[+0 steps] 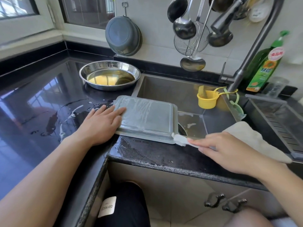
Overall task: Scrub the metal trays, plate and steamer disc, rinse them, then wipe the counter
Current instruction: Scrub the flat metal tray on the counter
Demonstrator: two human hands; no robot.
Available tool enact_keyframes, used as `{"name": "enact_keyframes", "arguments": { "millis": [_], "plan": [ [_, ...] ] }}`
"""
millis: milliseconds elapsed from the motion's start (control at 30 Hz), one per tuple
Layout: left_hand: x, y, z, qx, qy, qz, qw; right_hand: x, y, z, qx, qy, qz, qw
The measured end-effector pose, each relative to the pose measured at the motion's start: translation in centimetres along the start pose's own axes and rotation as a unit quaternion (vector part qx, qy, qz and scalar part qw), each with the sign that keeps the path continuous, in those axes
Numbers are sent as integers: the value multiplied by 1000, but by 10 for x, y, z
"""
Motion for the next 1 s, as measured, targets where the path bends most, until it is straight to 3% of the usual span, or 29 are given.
{"name": "enact_keyframes", "arguments": {
  "millis": [267, 400, 533, 633, 767, 1000],
  "plan": [
    [0, 0, 0, 3, -5, -2, 1000, 12, 3, 37, -14, -9, -28, 999],
    [2, -1, 1, 1, -3, -2, 1000, 22, -4, 44, 49, -6, -32, 998],
    [0, -1, 0, -1, -3, 0, 1000, 16, 15, 59, 36, -38, -60, 997],
    [0, -1, 0, 0, -2, 2, 1000, 37, 4, 57, 73, -17, -58, 996],
    [0, -1, 0, -3, -4, 4, 1000, 21, 18, 66, 35, -65, -88, 993],
    [0, -1, -1, -4, -1, 4, 1000, 26, 13, 65, 37, -88, -70, 993]
  ]
}}
Point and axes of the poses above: each hand's wrist, its own z-axis towards the middle knuckle, its own y-axis out of the back of the hand, x = y × z, the point moved 9 cm from there along z, towards the middle knuckle, and after that the axes turned 8 degrees about z, right-handed, at the moved point
